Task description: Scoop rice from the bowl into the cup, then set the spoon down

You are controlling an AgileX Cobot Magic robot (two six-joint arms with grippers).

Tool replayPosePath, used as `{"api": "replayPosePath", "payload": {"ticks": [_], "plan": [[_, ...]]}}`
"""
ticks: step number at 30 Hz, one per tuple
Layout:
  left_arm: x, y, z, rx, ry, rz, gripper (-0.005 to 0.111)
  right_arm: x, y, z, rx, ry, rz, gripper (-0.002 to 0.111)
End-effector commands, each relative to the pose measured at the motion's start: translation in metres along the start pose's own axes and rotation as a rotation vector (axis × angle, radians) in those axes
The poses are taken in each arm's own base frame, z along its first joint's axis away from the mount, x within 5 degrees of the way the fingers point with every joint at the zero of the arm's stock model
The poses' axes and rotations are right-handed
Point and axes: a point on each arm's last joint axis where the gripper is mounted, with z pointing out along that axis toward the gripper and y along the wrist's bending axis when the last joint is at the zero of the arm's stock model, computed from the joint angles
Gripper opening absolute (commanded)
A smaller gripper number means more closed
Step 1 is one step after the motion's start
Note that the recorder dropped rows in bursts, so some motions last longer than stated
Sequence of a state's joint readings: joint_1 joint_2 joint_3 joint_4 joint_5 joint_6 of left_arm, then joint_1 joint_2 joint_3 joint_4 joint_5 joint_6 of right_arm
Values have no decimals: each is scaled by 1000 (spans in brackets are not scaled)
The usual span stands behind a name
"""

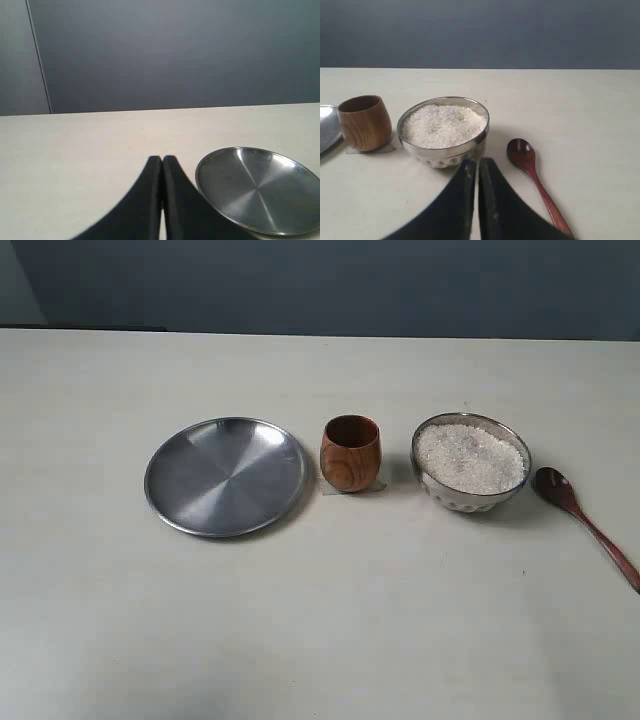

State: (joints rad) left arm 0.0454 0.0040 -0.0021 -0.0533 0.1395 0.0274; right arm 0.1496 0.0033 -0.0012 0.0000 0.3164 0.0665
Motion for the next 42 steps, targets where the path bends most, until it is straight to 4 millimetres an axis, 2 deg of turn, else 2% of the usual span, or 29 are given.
{"api": "replayPosePath", "payload": {"ticks": [1,30,33,35,39,42], "plan": [[-1,0,0,-1,-14,-11,0,-1,0,0,-4,-11,-4,4],[-1,0,0,1,-14,-44,0,-1,0,0,-4,-11,-4,4],[-1,-1,0,14,-16,-149,0,-1,0,0,-4,-11,-4,4],[-1,-2,0,25,-17,-231,0,-3,1,0,-9,-33,7,4],[-3,-3,0,35,-41,-330,0,-19,3,-2,-45,-217,127,4],[-5,-3,0,43,-59,-429,0,-34,1,-7,-66,-382,295,4]]}}
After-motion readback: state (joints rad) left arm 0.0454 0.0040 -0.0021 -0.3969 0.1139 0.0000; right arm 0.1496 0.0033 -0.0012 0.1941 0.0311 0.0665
